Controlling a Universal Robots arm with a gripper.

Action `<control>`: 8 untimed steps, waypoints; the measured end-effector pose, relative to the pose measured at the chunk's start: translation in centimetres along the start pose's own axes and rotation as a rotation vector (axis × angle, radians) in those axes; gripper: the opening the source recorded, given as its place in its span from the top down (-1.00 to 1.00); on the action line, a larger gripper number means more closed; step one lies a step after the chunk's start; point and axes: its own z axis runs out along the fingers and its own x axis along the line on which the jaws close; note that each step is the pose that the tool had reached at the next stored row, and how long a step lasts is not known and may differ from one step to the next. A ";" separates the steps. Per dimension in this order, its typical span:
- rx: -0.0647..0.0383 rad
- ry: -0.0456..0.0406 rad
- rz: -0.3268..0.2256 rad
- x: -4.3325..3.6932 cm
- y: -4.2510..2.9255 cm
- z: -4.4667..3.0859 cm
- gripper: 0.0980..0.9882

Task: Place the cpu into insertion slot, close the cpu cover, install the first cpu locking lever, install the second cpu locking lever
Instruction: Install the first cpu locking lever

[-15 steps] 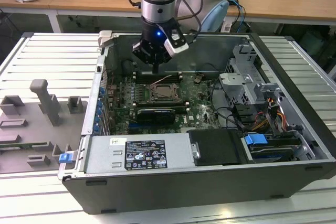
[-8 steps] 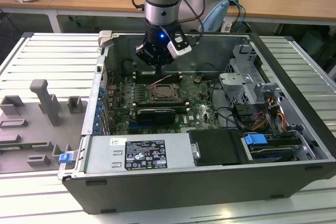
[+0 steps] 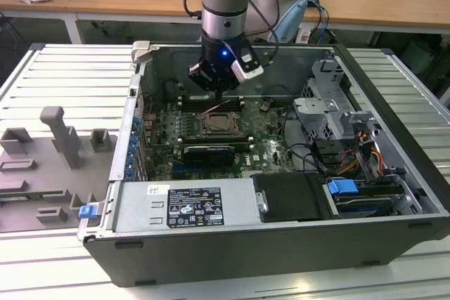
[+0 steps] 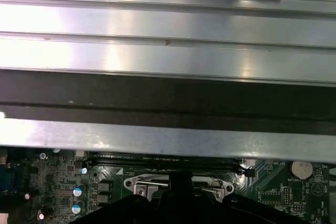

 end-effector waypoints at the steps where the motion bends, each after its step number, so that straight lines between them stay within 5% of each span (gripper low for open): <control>1: 0.000 0.0000 0.000 -0.07 0.00 0.05 0.98; 8: 0.000 0.0001 0.000 -0.58 -0.01 0.43 0.98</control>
